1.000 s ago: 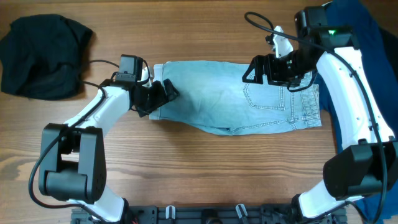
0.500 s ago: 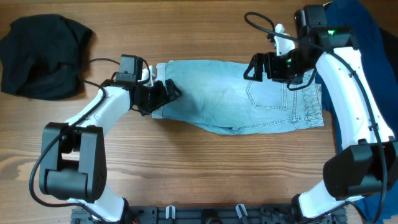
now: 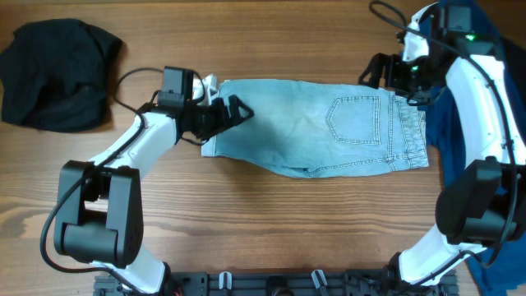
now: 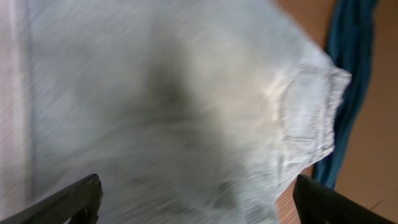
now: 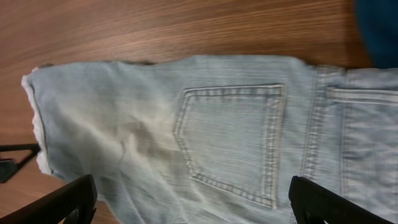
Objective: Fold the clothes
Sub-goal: 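Lift both grippers off the flattened jeans and move them outward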
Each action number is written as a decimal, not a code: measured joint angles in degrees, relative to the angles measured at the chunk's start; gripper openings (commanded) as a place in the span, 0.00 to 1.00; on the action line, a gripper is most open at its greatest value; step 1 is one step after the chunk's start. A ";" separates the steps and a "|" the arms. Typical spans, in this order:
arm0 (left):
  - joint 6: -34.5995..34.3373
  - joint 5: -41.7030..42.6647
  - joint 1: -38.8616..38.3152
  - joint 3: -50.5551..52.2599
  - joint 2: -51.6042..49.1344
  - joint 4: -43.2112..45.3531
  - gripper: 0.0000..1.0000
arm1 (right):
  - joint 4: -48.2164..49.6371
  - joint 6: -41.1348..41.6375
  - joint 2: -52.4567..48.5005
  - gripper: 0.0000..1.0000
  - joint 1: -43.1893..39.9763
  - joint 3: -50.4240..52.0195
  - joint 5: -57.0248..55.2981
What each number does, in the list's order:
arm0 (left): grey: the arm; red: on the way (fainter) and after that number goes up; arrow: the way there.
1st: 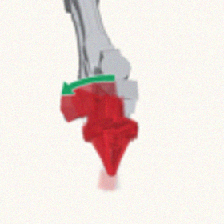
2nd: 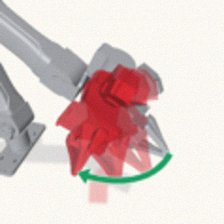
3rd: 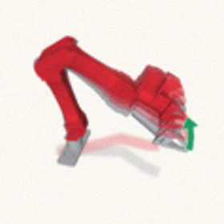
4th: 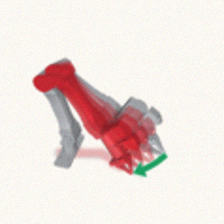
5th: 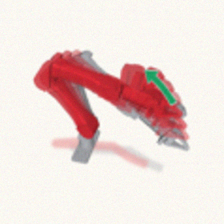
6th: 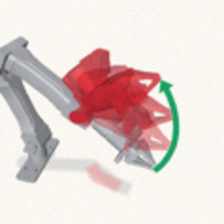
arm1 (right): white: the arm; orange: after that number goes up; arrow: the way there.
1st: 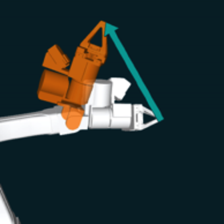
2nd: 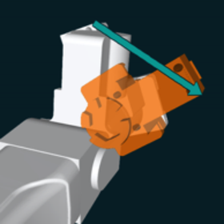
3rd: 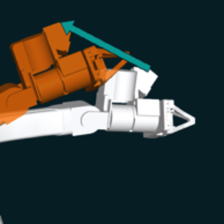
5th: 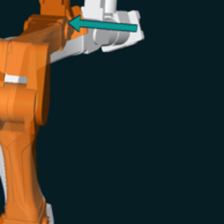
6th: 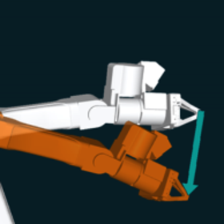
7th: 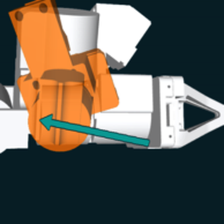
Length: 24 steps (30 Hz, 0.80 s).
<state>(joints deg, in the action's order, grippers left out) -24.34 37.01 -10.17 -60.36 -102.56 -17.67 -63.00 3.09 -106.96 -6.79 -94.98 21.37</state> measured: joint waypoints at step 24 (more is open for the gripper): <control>0.35 -4.20 -3.91 -6.01 0.02 16.94 0.71 | 7.78 -7.61 0.00 1.00 -2.40 -0.28 8.37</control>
<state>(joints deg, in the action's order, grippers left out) -23.99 32.82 -14.09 -66.37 -102.54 -0.73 -55.22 -4.51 -106.96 -9.19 -95.26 29.74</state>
